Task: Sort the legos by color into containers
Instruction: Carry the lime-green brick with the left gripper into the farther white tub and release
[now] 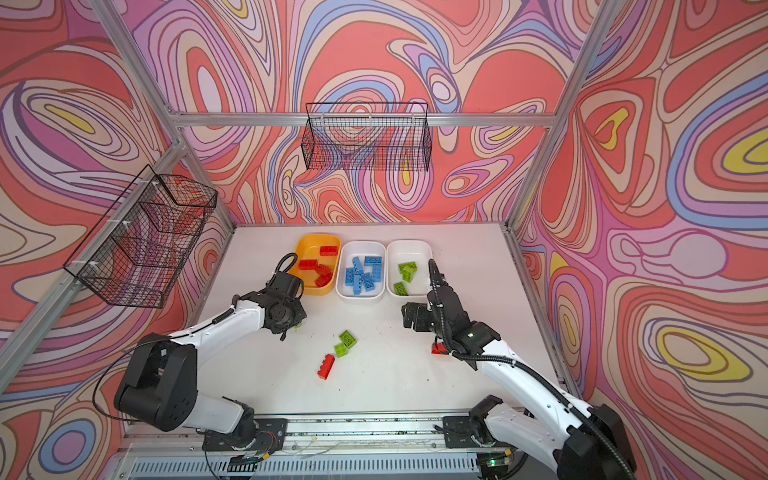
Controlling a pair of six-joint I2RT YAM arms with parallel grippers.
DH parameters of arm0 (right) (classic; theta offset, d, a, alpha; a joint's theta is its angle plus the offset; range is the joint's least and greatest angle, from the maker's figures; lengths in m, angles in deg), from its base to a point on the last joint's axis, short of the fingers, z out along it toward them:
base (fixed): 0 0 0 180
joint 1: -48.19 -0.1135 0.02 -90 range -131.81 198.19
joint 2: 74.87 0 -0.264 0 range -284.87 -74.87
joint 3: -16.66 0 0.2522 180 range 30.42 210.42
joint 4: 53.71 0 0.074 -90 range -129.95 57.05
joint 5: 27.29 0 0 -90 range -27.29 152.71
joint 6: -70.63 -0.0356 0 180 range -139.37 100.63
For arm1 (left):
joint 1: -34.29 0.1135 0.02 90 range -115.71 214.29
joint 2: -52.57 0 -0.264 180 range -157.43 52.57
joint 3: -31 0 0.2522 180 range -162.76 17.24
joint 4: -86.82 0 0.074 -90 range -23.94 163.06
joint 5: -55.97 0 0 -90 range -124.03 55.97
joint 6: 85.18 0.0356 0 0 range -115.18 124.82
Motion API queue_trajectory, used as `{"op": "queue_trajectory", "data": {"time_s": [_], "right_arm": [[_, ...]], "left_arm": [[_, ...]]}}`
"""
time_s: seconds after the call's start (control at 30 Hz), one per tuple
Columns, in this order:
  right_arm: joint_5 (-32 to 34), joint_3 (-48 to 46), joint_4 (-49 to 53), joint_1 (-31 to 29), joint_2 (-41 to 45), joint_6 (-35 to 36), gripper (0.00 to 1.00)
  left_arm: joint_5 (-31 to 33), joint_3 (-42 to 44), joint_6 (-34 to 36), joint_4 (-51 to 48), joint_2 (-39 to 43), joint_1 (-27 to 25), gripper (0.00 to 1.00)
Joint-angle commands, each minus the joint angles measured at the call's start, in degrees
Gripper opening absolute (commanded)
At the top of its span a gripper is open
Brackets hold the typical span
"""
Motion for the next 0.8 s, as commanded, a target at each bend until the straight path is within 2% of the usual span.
{"op": "queue_trajectory", "data": {"time_s": [0.0,0.1,0.23,0.43,0.53,0.67,0.7,0.77], "right_arm": [[2.02,-1.12,1.41,-0.29,3.49,-0.92,0.98],[3.67,-1.41,3.32,-0.28,6.54,-1.55,0.98],[5.65,-1.53,6.64,-0.28,10.42,-2.1,0.98],[7.88,-1.29,10.82,-0.29,15.2,-2.89,0.98],[8.09,-1.4,11.79,-0.32,16.86,-3.36,0.98],[8.07,-1.64,12.56,-0.31,17.99,-3.79,0.98],[8.11,-1.74,12.79,-0.29,18.2,-3.84,0.98],[8.09,-1.79,12.95,-0.28,18.47,-3.86,0.98]], "left_arm": [[1.65,-9.61,1.84,-3.93,-1.25,-5.27,0.05],[1.13,-20.71,3.84,-4.76,-7.71,-10.36,0.06],[-0.65,-38.11,6.74,-6.65,-20.23,-15.53,0.05],[-5.12,-61.97,9.24,-9.3,-38.83,-19.82,0.06],[-6.19,-69.51,9.42,-8.83,-45.51,-20.01,0.06],[-7.07,-74.44,9.19,-6.39,-50.65,-20.01,0.08],[-7.62,-75.01,9.09,-5.52,-51.47,-20.01,0.11],[-8.29,-75.94,8.74,-4.22,-52.81,-20.01,0.32]]}}
